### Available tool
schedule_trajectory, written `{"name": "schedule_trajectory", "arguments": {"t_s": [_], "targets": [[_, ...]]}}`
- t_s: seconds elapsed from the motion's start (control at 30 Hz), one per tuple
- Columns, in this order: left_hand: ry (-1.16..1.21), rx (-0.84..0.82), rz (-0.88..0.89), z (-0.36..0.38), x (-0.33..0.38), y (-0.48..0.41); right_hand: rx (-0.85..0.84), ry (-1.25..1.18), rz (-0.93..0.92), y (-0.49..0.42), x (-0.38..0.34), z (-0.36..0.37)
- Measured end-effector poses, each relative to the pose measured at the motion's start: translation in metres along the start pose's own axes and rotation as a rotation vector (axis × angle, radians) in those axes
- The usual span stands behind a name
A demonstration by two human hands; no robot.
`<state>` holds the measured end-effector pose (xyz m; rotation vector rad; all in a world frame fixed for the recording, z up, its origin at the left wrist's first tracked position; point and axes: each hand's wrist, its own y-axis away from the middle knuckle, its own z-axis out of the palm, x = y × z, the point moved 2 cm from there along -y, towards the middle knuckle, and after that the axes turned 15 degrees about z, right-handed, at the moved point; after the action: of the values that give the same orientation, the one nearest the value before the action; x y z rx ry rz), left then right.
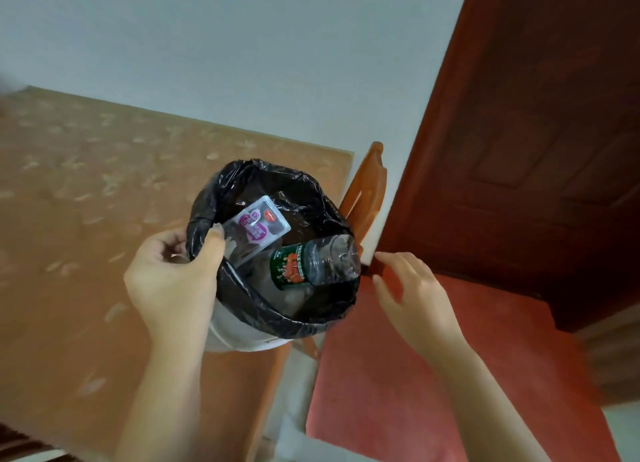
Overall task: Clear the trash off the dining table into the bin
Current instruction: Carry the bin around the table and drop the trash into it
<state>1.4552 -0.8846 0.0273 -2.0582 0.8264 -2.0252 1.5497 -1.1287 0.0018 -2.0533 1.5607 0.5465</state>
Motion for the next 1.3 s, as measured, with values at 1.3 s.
{"name": "schedule_trajectory", "arguments": {"t_s": [1.3], "targets": [[-0.571, 0.712, -0.27, 0.128, -0.027, -0.04, -0.888, 0.174, -0.117, -0.316, 0.005, 0.275]]}}
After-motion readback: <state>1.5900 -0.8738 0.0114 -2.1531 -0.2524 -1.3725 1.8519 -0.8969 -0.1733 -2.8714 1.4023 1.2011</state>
